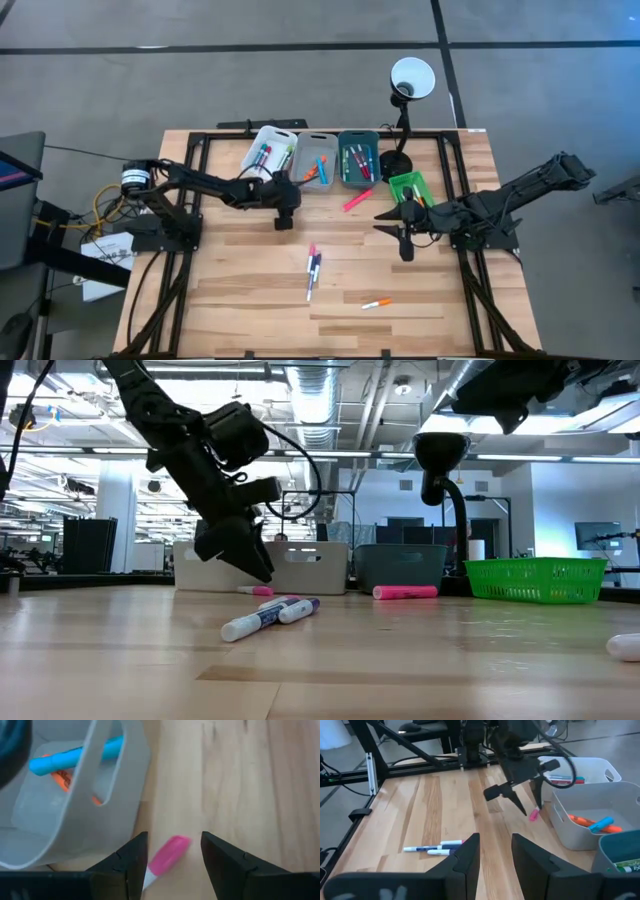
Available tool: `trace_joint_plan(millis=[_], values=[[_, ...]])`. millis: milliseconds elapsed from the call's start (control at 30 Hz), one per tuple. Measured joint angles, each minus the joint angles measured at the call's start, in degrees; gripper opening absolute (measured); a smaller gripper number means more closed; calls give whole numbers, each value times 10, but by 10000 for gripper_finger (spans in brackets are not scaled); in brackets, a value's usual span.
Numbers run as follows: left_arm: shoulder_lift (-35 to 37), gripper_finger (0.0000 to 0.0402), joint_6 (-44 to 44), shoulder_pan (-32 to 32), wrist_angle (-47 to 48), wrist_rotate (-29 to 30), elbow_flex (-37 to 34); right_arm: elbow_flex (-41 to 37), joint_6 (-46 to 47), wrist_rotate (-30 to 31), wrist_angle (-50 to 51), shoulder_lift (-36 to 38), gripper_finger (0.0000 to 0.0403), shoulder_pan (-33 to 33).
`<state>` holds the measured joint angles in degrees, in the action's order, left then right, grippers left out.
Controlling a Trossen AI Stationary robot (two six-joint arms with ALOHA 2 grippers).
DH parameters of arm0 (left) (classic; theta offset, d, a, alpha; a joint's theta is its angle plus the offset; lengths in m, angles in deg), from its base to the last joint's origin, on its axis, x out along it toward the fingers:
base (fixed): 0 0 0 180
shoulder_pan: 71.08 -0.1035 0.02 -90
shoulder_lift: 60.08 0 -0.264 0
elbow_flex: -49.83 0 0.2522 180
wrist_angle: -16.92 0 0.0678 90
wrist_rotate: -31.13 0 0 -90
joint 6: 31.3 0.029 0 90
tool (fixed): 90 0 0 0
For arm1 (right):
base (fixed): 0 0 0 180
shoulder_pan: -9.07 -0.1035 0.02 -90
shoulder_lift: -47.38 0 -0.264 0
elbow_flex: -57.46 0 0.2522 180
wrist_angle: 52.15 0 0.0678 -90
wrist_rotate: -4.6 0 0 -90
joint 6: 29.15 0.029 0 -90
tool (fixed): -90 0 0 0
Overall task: Pick & Place Markers
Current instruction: Put the pink highlighter pen into the green bin
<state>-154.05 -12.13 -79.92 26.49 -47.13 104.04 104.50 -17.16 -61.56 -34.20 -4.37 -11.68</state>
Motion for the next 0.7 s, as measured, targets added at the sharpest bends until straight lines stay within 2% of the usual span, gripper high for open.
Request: trace_joint_plan(millis=[233, 700], values=[[-3, 179, -15, -27, -1, -72, 0, 0, 0, -1, 0, 0, 102, 0], [-8, 179, -11, -27, -3, -79, -15, 0, 0, -17, -2, 0, 102, -2]])
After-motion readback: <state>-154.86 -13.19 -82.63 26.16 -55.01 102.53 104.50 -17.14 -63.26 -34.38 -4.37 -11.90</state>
